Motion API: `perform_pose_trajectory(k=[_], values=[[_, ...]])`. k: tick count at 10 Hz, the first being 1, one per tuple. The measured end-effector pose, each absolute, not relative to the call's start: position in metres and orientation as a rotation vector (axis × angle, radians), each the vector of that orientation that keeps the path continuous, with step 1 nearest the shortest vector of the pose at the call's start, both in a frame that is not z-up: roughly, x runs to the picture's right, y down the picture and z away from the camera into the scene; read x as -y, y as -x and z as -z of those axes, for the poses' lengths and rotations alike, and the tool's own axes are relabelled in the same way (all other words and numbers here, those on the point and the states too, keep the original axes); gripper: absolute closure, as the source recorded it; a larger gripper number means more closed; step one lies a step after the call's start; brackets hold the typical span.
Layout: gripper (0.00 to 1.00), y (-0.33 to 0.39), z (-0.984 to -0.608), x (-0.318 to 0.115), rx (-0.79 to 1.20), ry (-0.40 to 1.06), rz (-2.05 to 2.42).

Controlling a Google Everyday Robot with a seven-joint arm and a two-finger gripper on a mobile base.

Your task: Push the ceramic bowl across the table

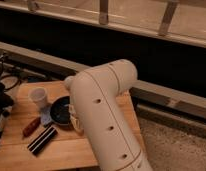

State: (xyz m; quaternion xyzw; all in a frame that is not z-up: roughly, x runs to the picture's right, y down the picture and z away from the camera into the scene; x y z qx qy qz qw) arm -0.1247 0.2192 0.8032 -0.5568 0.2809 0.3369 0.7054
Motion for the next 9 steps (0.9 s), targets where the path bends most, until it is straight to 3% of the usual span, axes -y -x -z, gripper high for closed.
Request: perform_pose_trajectory(k=[5, 9], values=[[1.00, 0.079, -0.792, -0.161, -0.647, 1.013, -0.867], [1.00, 0.038, -0.811, -0.130, -0.457, 0.975, -0.989]])
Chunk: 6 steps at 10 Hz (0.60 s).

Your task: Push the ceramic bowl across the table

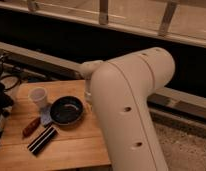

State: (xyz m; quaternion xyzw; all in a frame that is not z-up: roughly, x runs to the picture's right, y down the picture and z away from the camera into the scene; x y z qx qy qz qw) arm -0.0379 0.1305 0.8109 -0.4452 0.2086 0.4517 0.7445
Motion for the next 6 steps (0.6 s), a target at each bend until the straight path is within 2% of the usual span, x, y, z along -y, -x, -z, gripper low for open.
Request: perform_pose_trajectory(k=[4, 6], values=[[1.00, 0.067, -0.855, -0.127, -0.334, 1.028, -0.957], [1.00, 0.075, -0.853, -0.135, -0.356, 1.038, -0.944]])
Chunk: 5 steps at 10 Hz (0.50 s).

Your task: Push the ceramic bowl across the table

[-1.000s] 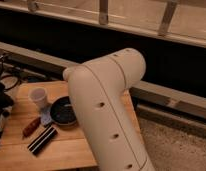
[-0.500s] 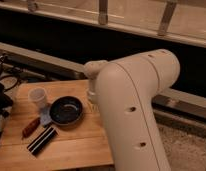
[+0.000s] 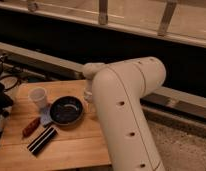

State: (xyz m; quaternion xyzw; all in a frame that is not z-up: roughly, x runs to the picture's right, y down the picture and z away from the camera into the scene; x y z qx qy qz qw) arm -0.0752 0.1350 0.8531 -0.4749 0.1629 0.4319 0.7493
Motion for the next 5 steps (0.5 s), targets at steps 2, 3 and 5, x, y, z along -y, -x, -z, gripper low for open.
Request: perform_pose_trajectory(k=[2, 3, 5], values=[[1.00, 0.077, -0.839, -0.133, -0.364, 1.037, -0.942], [1.00, 0.087, -0.832, -0.129, -0.355, 1.040, -0.934], [1.00, 0.087, -0.837, -0.129, -0.363, 1.043, -0.934]])
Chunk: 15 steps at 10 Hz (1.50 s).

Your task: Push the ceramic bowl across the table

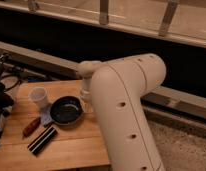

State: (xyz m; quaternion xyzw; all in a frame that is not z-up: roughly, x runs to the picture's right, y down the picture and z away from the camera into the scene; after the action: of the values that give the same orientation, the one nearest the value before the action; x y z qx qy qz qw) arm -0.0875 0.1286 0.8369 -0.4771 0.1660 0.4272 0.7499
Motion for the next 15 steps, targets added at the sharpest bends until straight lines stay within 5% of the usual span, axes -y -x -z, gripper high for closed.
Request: perform_pose_trajectory(k=[15], values=[[1.00, 0.146, -0.814, -0.169, -0.347, 1.100, -0.862]])
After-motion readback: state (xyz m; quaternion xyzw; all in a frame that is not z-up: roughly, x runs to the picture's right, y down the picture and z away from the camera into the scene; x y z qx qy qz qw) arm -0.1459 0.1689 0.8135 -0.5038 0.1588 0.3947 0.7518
